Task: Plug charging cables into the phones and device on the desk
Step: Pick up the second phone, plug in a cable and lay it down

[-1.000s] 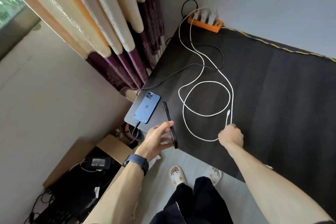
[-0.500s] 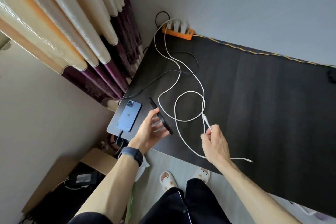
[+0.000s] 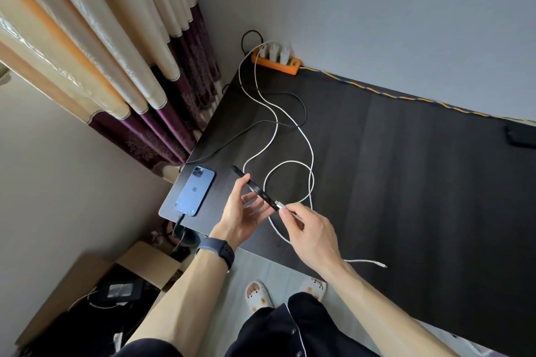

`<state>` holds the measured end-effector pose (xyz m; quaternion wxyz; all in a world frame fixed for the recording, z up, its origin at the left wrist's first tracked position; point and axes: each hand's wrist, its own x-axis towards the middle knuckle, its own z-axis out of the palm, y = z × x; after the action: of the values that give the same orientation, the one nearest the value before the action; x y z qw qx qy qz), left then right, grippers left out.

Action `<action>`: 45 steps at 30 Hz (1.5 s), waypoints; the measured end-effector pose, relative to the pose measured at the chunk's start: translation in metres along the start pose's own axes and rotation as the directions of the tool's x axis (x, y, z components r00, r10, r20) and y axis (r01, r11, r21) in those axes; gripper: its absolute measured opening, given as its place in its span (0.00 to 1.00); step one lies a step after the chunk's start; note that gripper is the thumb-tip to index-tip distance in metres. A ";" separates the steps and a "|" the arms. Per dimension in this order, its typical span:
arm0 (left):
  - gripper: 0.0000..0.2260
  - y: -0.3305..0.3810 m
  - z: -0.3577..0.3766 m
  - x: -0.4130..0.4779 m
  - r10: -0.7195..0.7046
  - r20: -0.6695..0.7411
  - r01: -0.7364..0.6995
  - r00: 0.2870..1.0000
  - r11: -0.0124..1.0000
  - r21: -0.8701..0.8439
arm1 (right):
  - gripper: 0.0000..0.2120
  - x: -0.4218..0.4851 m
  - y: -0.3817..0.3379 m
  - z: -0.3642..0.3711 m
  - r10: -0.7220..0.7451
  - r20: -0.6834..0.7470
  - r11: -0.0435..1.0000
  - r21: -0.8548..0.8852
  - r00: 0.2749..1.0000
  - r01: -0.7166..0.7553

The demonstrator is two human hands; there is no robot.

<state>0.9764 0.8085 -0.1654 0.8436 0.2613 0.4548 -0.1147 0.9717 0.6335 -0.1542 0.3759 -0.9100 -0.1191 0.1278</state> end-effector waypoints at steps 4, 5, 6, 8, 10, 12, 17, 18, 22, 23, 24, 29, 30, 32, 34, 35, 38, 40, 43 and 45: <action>0.34 -0.004 0.006 -0.002 0.004 -0.018 -0.004 1.000 1.000 0.006 | 0.12 0.005 0.000 0.000 -0.012 -0.004 0.999 -0.046 1.000 0.012; 0.34 -0.004 0.007 -0.002 0.008 -0.023 -0.008 1.000 1.000 0.010 | 0.12 0.005 0.001 0.000 -0.015 0.000 0.998 -0.054 1.000 0.015; 0.34 -0.005 0.007 -0.002 0.012 -0.028 -0.011 1.000 1.000 0.015 | 0.13 0.006 0.001 0.000 -0.017 0.003 0.998 -0.060 1.000 0.017; 0.34 -0.006 0.009 -0.002 0.017 -0.033 -0.016 0.999 1.000 0.026 | 0.13 0.006 0.001 0.000 -0.025 0.016 0.998 -0.065 1.000 0.026; 0.33 -0.007 0.009 -0.002 0.023 -0.031 -0.022 0.999 0.999 0.037 | 0.15 0.006 0.001 -0.001 -0.033 0.027 0.997 -0.074 0.999 0.035; 0.32 -0.008 0.010 -0.001 0.031 -0.029 -0.030 0.999 0.998 0.046 | 0.16 0.007 0.001 -0.001 -0.023 0.030 0.996 -0.085 0.999 0.026; 0.31 -0.011 0.009 0.000 0.086 -0.031 -0.083 0.996 0.993 0.086 | 0.18 0.011 0.001 -0.004 0.067 0.094 0.995 -0.083 0.993 -0.059; 0.29 -0.012 0.009 0.000 0.100 -0.025 -0.097 0.995 0.990 0.098 | 0.18 0.012 0.000 -0.005 0.091 0.116 0.994 -0.068 0.989 -0.083; 0.17 -0.014 0.009 -0.001 0.125 0.018 -0.127 0.992 0.980 0.151 | 0.17 0.012 0.000 -0.005 0.128 0.139 0.991 -0.050 0.982 -0.122; 0.15 -0.015 0.009 0.000 0.129 0.013 -0.129 0.992 0.977 0.167 | 0.17 0.012 0.000 -0.004 0.135 0.137 0.990 -0.050 0.981 -0.129; 0.14 -0.015 0.010 -0.001 0.129 0.010 -0.129 0.992 0.975 0.180 | 0.17 0.011 0.001 -0.003 0.141 0.136 0.990 -0.048 0.981 -0.135; 0.30 -0.019 0.008 0.001 0.155 -0.032 -0.144 0.987 0.964 0.224 | 0.17 0.007 0.002 0.000 0.156 0.137 0.988 -0.041 0.978 -0.151; 0.33 -0.021 0.007 0.002 0.157 -0.037 -0.145 0.987 0.965 0.220 | 0.17 0.006 0.002 0.000 0.160 0.144 0.987 -0.036 0.976 -0.157; 0.30 -0.023 0.005 0.001 0.166 -0.032 -0.157 0.986 0.967 0.198 | 0.17 0.004 0.003 0.001 0.165 0.158 0.986 -0.028 0.974 -0.163; 0.25 -0.024 0.002 0.001 0.169 -0.015 -0.163 0.985 0.968 0.190 | 0.17 0.003 0.003 0.003 0.166 0.172 0.986 -0.024 0.971 -0.165; 0.24 -0.025 0.001 0.001 0.172 -0.020 -0.165 0.985 0.968 0.191 | 0.17 0.003 0.003 0.004 0.165 0.180 0.986 -0.021 0.970 -0.164; 0.19 -0.027 -0.003 0.001 0.167 -0.018 -0.161 0.986 0.969 0.187 | 0.17 0.002 0.002 0.005 0.154 0.186 0.988 -0.019 0.970 -0.153; 0.16 -0.026 -0.006 0.001 0.160 -0.026 -0.152 0.987 0.970 0.189 | 0.18 0.002 0.002 0.005 0.146 0.216 0.989 -0.014 0.966 -0.146; 0.11 -0.021 -0.015 0.003 0.155 -0.044 -0.141 0.987 0.962 0.235 | 0.21 0.003 0.002 0.004 0.126 0.315 0.992 -0.014 0.941 -0.128; 0.11 -0.019 -0.023 0.006 0.153 -0.064 -0.129 0.986 0.951 0.281 | 0.23 0.004 0.002 0.005 0.091 0.370 0.996 -0.032 0.925 -0.085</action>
<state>0.9557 0.8055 -0.1873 0.7848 0.4128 0.4501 -0.1051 0.9740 0.6362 -0.1596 0.3334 -0.8768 -0.1482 0.3132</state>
